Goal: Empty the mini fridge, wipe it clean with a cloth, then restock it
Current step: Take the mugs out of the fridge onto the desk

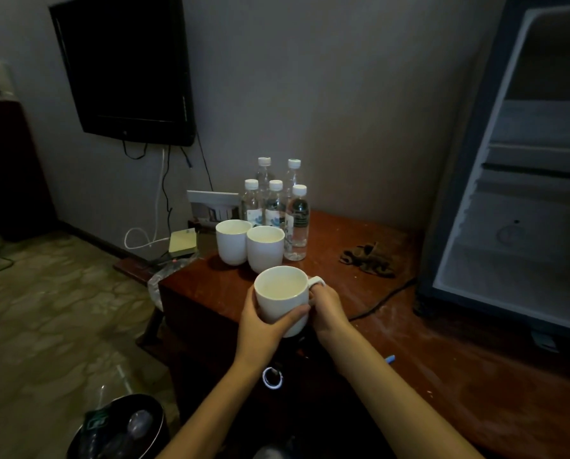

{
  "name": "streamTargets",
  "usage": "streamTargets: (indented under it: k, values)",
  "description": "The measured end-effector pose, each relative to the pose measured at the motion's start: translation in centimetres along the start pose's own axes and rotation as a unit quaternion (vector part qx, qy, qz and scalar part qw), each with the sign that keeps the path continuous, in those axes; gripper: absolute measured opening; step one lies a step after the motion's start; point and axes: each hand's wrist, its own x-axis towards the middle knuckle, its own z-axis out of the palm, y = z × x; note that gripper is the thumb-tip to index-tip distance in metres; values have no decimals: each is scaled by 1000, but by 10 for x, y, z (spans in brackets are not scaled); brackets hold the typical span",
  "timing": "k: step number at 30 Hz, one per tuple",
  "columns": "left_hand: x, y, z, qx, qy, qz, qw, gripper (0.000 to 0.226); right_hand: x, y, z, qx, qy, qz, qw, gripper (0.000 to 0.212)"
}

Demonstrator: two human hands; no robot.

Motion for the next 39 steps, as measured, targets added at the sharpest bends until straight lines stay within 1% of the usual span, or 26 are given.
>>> streamTargets:
  k: [2, 5, 11, 13, 16, 20, 24, 27, 31, 36, 39]
  values:
    - [2, -1, -3, 6, -7, -4, 1000, 67, -2, 1, 2, -25, -1, -13, 1000, 26]
    - [6, -3, -10, 13, -19, -13, 1000, 65, -3, 3, 0, -70, -22, -36, 997, 30]
    - [15, -5, -36, 41, -34, -2, 999, 86, -4, 10, 12, -127, -76, -31, 989, 26]
    - [19, -4, -45, 51, -34, 2, 998, 87, -2, 14, 19, -133, -88, -39, 986, 24]
    - [27, -5, -62, 64, -29, 4, 998, 89, -3, 19, 26, -128, -135, -62, 981, 19]
    - [39, -5, -85, 102, -23, 13, 994, 84, 2, 27, 33, -123, -163, -106, 973, 18]
    - [56, -12, -99, 124, 1, 16, 992, 83, 8, 30, 42, -115, -172, -122, 971, 19]
    - [69, -18, -101, 129, 19, 9, 991, 81, 17, 29, 52, -135, -173, -121, 968, 25]
    - [83, -23, -96, 136, 42, 11, 990, 79, 34, 31, 68, -124, -157, -121, 972, 26]
    - [93, -34, -92, 127, 57, 6, 990, 80, 51, 41, 79, -108, -130, -159, 973, 30]
    - [99, -37, -89, 118, 56, 7, 991, 79, 59, 45, 80, -107, -114, -169, 973, 26]
